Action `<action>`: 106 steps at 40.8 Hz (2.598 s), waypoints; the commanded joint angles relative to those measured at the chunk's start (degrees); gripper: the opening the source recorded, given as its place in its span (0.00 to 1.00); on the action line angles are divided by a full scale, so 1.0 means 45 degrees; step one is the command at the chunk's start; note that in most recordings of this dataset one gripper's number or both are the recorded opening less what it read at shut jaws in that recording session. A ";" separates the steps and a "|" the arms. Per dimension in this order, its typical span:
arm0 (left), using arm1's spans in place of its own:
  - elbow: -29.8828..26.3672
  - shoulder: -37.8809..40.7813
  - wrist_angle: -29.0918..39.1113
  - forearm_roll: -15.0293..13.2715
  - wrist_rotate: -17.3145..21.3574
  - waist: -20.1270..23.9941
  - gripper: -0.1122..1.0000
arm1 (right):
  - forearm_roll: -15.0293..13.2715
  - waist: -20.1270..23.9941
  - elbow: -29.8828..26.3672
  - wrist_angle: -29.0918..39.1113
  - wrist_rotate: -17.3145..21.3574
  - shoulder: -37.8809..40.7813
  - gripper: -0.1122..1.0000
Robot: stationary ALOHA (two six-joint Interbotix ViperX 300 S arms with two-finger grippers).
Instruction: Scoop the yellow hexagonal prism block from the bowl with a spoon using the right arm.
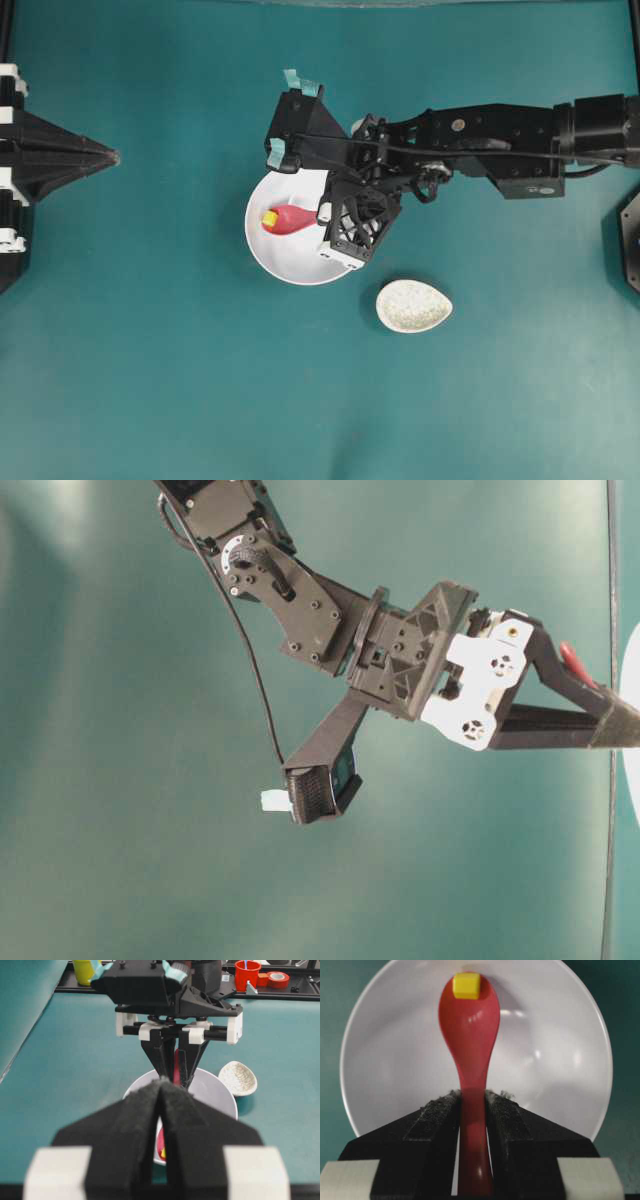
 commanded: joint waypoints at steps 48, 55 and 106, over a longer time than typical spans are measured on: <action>-0.0215 0.0117 0.0000 0.0020 -0.0078 0.0039 0.09 | 0.0059 0.0391 0.3398 -0.4473 0.0078 -0.3965 0.30; -0.0215 0.0117 0.0000 0.0020 -0.0098 0.0039 0.09 | 0.0059 0.0371 0.3574 -0.4414 0.0078 -0.4668 0.30; -0.0234 0.0078 -0.0039 0.0020 -0.0176 0.0039 0.09 | -0.0039 0.0371 0.3750 -0.3848 -0.0098 -0.6816 0.30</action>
